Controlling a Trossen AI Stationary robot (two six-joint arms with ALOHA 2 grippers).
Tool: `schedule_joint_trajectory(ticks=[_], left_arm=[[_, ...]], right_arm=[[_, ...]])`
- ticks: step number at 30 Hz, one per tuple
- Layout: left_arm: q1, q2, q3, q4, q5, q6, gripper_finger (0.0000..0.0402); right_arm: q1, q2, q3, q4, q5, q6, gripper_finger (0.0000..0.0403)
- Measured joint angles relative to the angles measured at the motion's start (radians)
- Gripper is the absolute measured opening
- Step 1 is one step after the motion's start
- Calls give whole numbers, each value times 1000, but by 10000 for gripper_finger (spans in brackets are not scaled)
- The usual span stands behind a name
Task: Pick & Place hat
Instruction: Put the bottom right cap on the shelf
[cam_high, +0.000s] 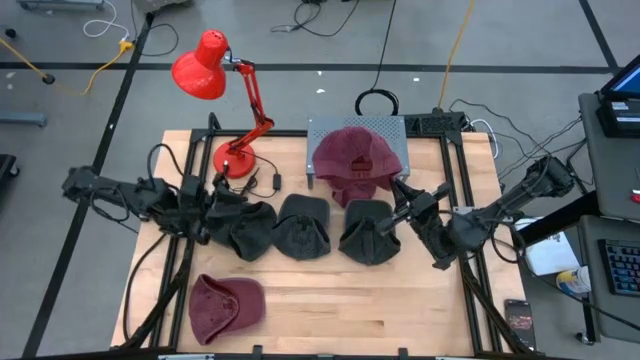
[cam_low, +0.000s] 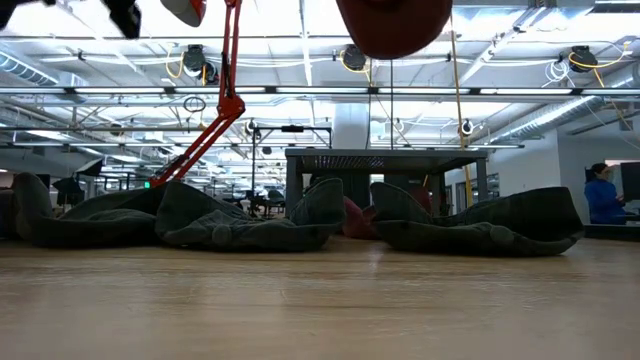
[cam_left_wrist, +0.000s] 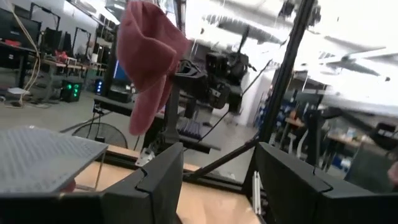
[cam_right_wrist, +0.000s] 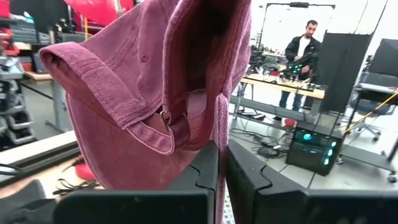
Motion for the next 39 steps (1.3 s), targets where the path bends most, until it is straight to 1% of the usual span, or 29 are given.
schedule_joint_trajectory(ticks=[3, 8, 14, 17, 20, 23, 28, 31, 35, 39], left_arm=[[-35, 137, 95, 0, -56, 40, 207], [-100, 343, 243, -2, -195, 82, 207], [-163, 559, 404, 0, -408, 91, 207], [-185, 652, 479, 9, -489, 111, 207], [-197, 744, 552, 9, -546, 119, 207], [-201, 824, 617, 11, -565, 117, 207], [-191, 941, 719, 16, -644, 108, 207], [-172, 995, 777, 14, -673, 109, 207], [-140, 1048, 834, 16, -669, 108, 207], [-109, 1072, 854, 16, -586, 103, 207]], right_arm=[[22, 0, 0, 79, 2, -58, 8], [55, 0, 0, 176, 2, -97, 8], [97, 0, 0, 211, 2, -109, 8], [116, 0, 0, 229, 2, -102, 8], [129, 0, 0, 232, 1, -86, 8], [135, 0, 0, 232, -5, -84, 8], [141, 0, 0, 246, -80, -82, 8], [146, 0, 0, 246, -80, -82, 8], [158, 0, 0, 246, -79, -82, 8], [167, 0, 0, 246, -80, -82, 8]])
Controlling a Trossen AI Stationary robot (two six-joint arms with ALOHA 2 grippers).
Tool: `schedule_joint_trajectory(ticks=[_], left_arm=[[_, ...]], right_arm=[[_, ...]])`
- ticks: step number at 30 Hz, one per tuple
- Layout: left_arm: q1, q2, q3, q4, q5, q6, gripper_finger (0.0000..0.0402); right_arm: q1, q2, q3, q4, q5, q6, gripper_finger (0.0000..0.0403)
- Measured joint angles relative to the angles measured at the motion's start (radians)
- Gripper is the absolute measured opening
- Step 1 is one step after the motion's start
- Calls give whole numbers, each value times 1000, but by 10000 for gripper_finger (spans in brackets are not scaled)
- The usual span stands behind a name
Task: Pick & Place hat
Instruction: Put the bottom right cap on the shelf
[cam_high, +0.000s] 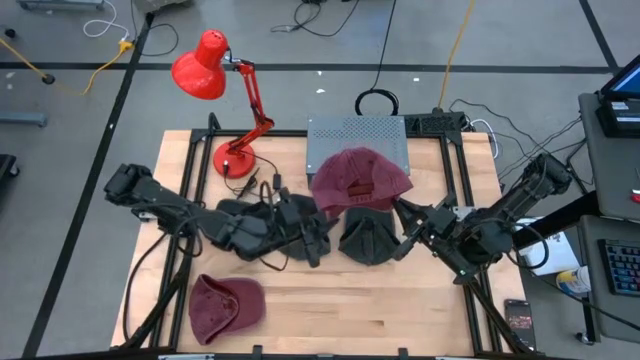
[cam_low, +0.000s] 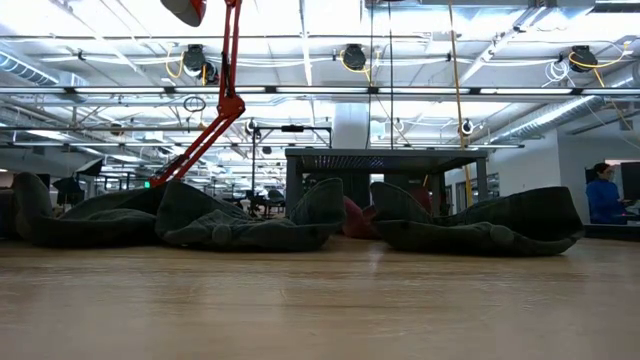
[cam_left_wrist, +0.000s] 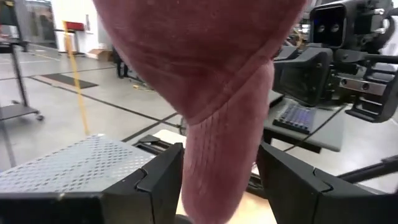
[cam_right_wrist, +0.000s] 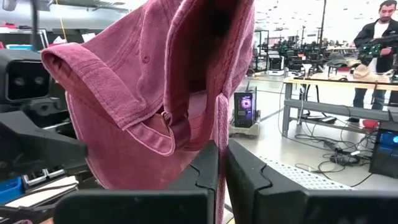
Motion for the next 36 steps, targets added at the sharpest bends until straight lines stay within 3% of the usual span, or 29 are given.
schedule_joint_trajectory(ticks=[9, 19, 26, 30, 32, 36], left_arm=[[21, 1, 0, -7, 20, -78, 189], [27, 1, 0, -14, -7, -74, 15], [24, 1, 0, -8, -20, -55, 9], [19, 1, 0, -5, -45, -15, 9], [13, -10, 0, -20, -48, 29, 9], [5, -30, 2, -32, -52, 129, 9]], right_arm=[[13, 0, 0, 0, 1, 26, 8], [21, -1, 0, 2, -3, 19, 28], [80, -8, 0, -3, -1, -22, 64], [133, -38, 0, -1, 18, 14, 104], [158, -56, 0, 0, 84, 40, 127], [211, -87, -2, 10, 84, 51, 166]])
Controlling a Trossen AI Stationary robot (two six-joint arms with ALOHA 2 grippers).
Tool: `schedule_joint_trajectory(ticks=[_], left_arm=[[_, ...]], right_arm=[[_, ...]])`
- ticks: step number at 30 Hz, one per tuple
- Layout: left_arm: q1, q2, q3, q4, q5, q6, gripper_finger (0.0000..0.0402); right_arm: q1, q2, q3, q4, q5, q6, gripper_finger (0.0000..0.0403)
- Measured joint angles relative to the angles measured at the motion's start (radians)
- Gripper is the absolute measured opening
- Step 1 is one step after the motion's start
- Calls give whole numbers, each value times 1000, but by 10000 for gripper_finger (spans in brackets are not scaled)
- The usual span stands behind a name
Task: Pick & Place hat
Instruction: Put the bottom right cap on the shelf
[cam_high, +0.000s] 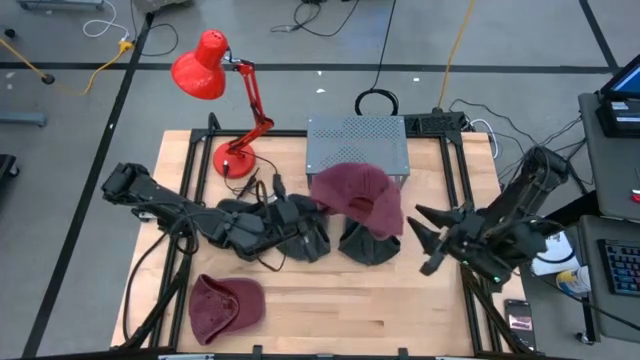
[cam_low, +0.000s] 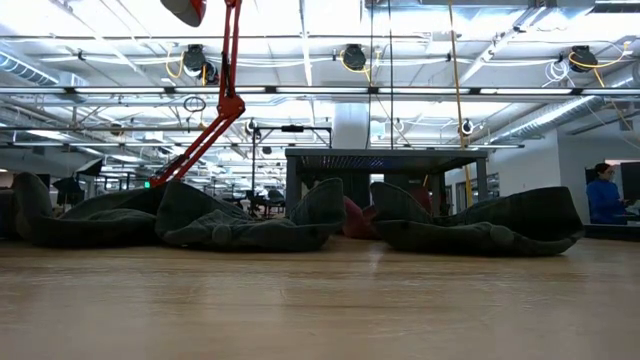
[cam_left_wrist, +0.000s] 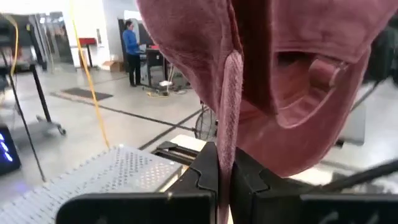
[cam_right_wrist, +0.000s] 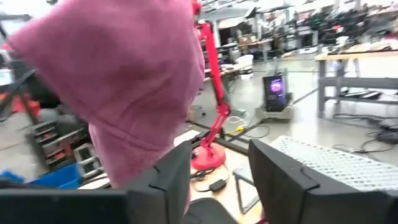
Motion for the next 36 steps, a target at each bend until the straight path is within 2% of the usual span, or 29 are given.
schedule_joint_trajectory(ticks=[4, 8, 18, 26, 32, 36], left_arm=[[-7, -35, 2, -59, -1, 97, 9], [-18, -85, -1, -184, -6, 155, 9], [-21, -204, 0, -478, -17, 250, 9], [-21, -279, 0, -622, 52, 305, 9], [-28, -325, 0, -693, 72, 351, 9], [-28, -345, 0, -729, 101, 385, 9]], right_arm=[[41, -34, 0, 66, 0, 1, 185], [60, -61, 0, 124, 0, 11, 187], [71, -110, 0, 125, 0, 80, 187], [64, -109, 0, 120, -1, -25, 187], [18, -102, 0, 117, -6, -141, 187], [-11, -98, 0, 102, -82, -221, 187]])
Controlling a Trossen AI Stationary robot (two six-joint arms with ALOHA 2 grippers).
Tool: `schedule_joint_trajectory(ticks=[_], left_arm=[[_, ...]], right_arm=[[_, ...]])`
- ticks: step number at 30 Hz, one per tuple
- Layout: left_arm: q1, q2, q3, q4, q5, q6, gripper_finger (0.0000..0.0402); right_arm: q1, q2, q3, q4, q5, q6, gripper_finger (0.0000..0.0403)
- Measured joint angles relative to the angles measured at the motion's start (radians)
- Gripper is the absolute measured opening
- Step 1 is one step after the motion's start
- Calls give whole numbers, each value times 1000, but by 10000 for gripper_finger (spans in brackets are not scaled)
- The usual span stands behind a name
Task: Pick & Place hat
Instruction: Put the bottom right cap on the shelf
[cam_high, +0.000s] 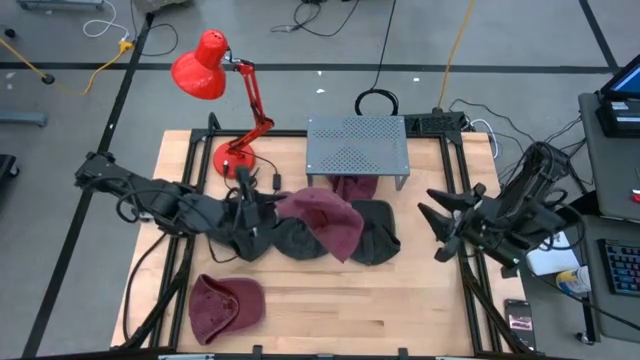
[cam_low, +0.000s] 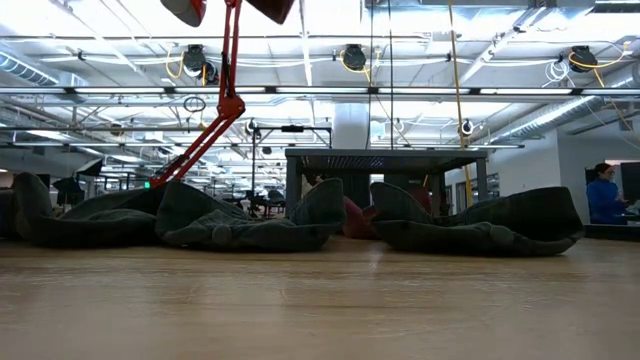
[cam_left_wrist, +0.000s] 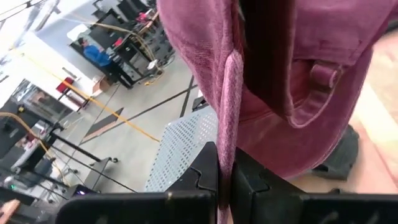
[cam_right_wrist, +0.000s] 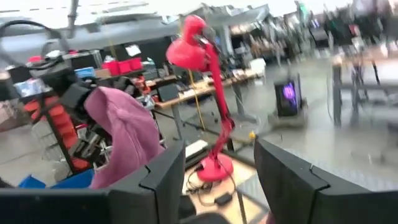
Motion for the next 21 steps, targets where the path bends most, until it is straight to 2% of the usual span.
schedule_joint_trajectory(ticks=[4, 8, 11, 17, 21], left_arm=[[0, -26, 0, -22, 30, 29, 9], [0, -54, 0, -27, 42, 84, 9], [0, -78, 0, -43, 41, 108, 9], [2, -105, 0, -121, 40, 158, 9], [11, -105, -1, -144, 37, 179, 9]], right_arm=[[-46, 0, 0, -53, -84, -36, 187], [-105, 1, 0, -222, -200, -28, 187], [-173, 0, 0, -326, -264, 109, 187], [-302, 5, 2, -528, -503, 442, 187], [-394, 59, 52, -677, -641, 622, 187]])
